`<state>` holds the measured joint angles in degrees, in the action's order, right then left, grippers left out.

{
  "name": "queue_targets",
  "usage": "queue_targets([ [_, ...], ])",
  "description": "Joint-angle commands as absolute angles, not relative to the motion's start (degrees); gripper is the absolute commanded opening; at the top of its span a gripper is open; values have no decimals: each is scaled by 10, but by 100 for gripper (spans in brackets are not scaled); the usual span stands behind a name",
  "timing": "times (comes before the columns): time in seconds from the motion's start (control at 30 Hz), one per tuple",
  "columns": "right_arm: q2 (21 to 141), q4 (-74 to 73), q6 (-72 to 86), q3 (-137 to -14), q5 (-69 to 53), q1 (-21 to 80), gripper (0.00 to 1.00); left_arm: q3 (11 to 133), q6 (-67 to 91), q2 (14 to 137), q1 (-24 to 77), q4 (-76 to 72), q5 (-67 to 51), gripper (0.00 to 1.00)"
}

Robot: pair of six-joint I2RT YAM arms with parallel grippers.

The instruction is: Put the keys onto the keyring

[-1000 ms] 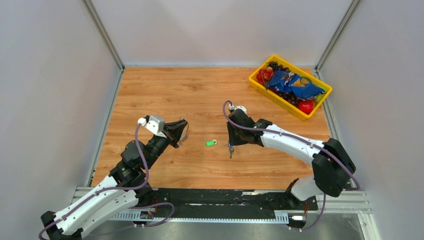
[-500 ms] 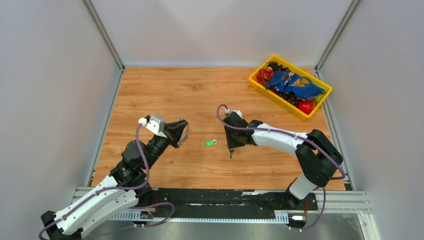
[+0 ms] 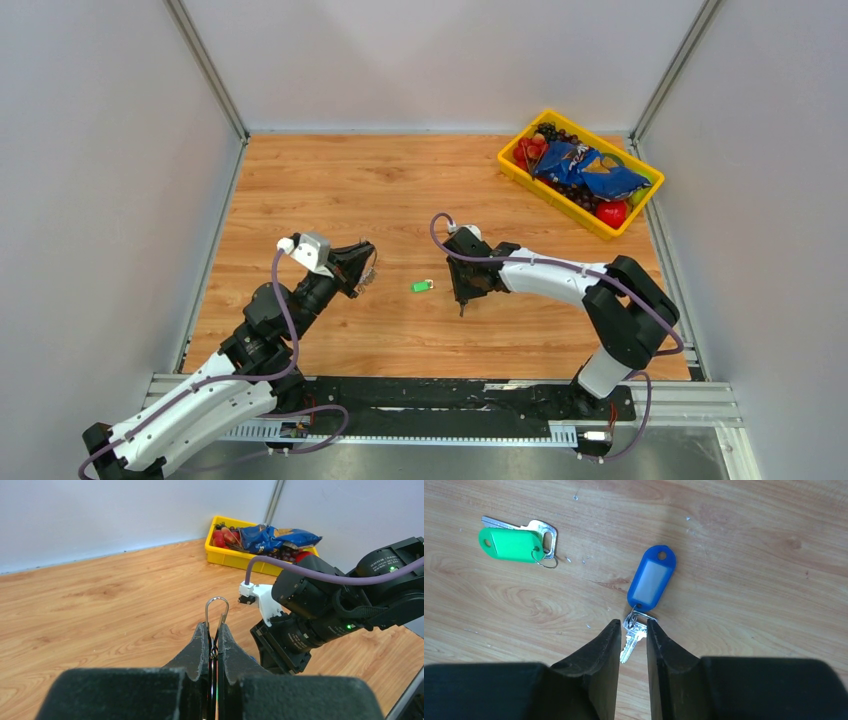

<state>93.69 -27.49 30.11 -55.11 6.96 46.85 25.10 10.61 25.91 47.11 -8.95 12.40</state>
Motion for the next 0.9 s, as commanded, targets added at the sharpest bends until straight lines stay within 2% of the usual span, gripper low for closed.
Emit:
queue_targets([
  [0.0,942,-255,318,-552,77,472,27,251,111,254,470,-110,121,0],
  [0.33,951,-255,319,-555,89,474,20,250,110,251,470,-109,117,0],
  [0.57,951,-255,316,-554,100,474,0,250,109,249,470,-107,115,0],
  [0.73,932,-256,307,-551,108,476,0,249,110,247,470,-107,112,0],
  [0.87,868,-255,287,-549,88,479,0,251,111,247,470,-107,106,0],
])
